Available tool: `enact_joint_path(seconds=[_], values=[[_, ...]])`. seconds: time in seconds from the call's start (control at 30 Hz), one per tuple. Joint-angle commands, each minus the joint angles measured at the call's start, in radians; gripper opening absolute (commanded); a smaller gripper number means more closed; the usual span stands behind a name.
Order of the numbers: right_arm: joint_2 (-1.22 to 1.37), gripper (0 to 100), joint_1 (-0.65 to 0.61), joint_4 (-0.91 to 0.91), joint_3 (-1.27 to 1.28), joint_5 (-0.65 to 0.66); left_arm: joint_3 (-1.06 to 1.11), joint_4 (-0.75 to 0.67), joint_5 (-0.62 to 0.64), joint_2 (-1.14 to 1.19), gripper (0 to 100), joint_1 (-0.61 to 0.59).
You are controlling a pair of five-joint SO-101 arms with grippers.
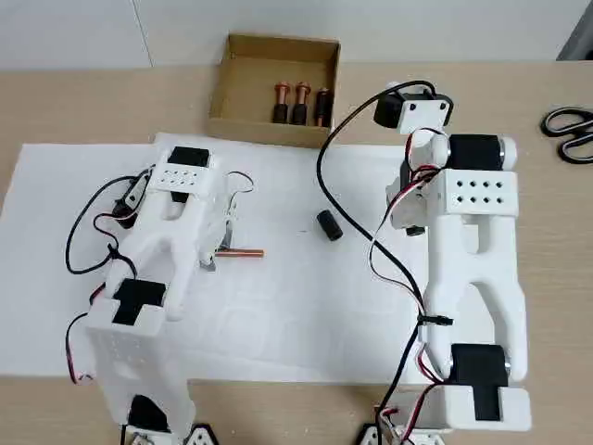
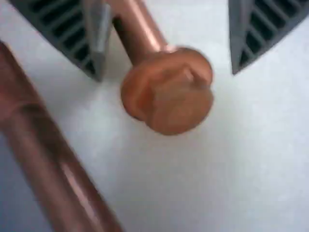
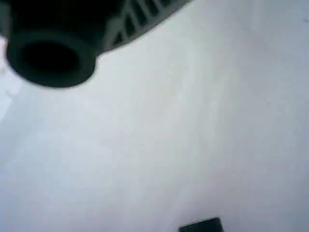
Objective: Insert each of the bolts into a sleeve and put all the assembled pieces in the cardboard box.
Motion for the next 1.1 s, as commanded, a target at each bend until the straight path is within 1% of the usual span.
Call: enact_joint_path(seconds=[0.0, 0.1, 0.2, 0.33, 0.4, 0.6, 0.67, 0.87, 0.93, 1.07], values=[[-0.053, 0.4, 0.005, -0.005, -0.006, 0.000, 0.005, -0.035, 0.000, 0.068, 16, -0.008], [-0.054, 0.4, 0.005, -0.002, -0.006, 0.000, -0.021, -0.049, 0.000, 0.135, 16, -0.009], [-0.054, 0.4, 0.005, -0.002, -0.006, 0.000, -0.079, 0.023, -0.003, 0.150, 16, -0.006], [-0.056, 0.4, 0.005, -0.002, -0.006, 0.000, -0.150, 0.104, -0.095, 0.150, 16, 0.015], [-0.056, 0.4, 0.005, -0.002, -0.006, 0.000, -0.171, 0.135, -0.121, 0.150, 15, 0.031], [-0.056, 0.4, 0.005, 0.001, -0.006, 0.000, -0.174, 0.132, -0.124, 0.175, 2, 0.035], [-0.056, 0.4, 0.005, 0.002, -0.006, 0.000, -0.174, 0.132, -0.126, 0.203, 1, 0.035], [-0.056, 0.4, 0.005, 0.002, -0.006, 0.000, -0.189, 0.137, -0.133, 0.241, 1, 0.037], [-0.056, 0.4, 0.005, 0.002, -0.006, 0.000, -0.205, 0.138, -0.198, 0.236, 1, 0.038], [-0.056, 0.4, 0.005, 0.002, -0.006, 0.000, -0.252, 0.160, -0.451, 0.199, 1, 0.040]])
